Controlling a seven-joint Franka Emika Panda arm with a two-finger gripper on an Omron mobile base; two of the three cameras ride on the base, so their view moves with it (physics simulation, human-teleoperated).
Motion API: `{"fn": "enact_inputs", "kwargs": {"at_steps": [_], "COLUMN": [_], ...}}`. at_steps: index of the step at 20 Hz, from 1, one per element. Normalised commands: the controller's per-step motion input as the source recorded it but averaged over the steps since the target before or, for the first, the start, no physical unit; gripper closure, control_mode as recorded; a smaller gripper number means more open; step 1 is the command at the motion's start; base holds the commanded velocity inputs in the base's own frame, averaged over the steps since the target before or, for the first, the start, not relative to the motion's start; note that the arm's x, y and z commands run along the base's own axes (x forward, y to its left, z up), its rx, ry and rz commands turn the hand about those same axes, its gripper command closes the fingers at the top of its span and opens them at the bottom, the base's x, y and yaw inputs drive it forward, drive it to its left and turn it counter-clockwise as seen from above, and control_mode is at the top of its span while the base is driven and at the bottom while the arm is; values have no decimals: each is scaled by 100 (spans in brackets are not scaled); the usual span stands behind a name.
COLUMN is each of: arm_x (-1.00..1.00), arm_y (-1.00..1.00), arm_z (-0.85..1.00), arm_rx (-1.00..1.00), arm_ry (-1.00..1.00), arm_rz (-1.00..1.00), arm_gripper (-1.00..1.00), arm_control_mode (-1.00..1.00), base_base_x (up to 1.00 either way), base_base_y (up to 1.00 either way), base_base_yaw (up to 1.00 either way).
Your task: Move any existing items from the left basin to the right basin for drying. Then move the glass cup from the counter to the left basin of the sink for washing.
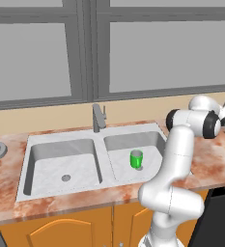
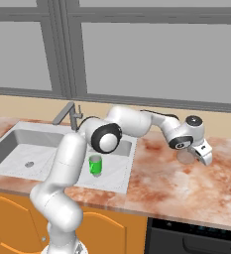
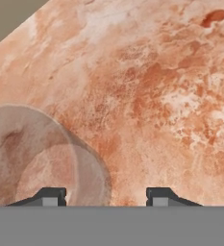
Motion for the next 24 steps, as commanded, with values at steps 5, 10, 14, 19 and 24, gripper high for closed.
{"fn": "enact_inputs", "kwargs": {"at_steps": [5, 10, 14, 19, 24], "arm_x": [-3, -28, -42, -43, -35], "arm_y": [1, 2, 0, 7, 25], "arm_z": [-4, 1, 16, 27, 37], "arm_rx": [2, 2, 0, 0, 0], "arm_ry": [0, 0, -2, 0, 0], "arm_rz": [0, 0, 0, 0, 0], "arm_gripper": [100, 100, 100, 100, 100], "arm_control_mode": [-100, -100, -100, -100, -100], "base_base_x": [0, 0, 0, 0, 0], "base_base_y": [0, 0, 0, 0, 0], "base_base_yaw": [0, 0, 0, 0, 0]}}
